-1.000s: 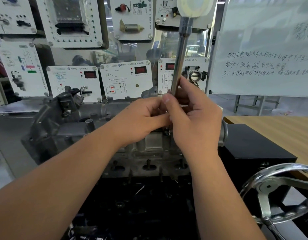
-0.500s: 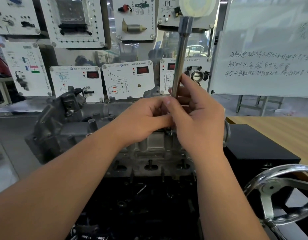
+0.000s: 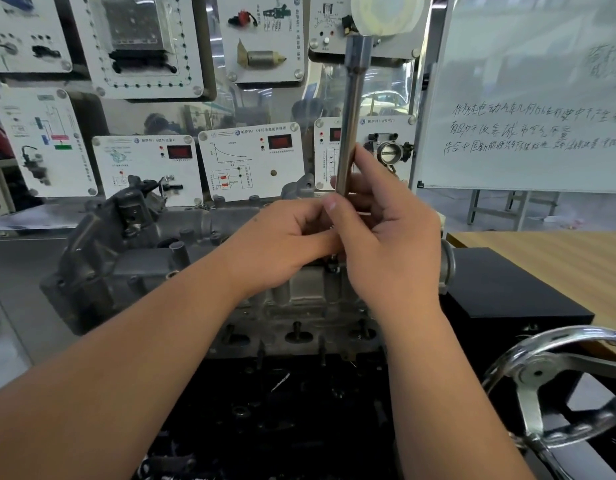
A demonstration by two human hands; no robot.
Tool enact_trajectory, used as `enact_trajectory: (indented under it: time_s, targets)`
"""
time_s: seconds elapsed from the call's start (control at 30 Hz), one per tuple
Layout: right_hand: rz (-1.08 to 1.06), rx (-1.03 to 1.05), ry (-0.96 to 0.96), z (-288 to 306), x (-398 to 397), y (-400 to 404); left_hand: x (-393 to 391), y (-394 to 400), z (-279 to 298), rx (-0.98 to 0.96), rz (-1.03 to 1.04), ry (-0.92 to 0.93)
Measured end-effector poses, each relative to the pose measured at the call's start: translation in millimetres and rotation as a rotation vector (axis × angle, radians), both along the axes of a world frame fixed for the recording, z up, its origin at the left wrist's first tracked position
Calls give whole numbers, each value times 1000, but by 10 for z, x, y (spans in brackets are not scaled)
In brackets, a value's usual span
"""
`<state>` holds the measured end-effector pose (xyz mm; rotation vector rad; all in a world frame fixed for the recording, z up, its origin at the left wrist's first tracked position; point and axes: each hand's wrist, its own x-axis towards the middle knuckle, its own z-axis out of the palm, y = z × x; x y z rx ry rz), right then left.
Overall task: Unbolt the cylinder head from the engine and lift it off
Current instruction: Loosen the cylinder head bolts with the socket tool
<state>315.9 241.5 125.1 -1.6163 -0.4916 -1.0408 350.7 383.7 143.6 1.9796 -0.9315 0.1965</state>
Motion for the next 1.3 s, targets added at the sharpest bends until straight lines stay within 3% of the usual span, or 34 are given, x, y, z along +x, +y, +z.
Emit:
enact_trajectory:
  time_s: [1.3]
  targets:
    - [-62, -42, 39, 37, -69, -3, -15, 29, 40, -46, -44, 73]
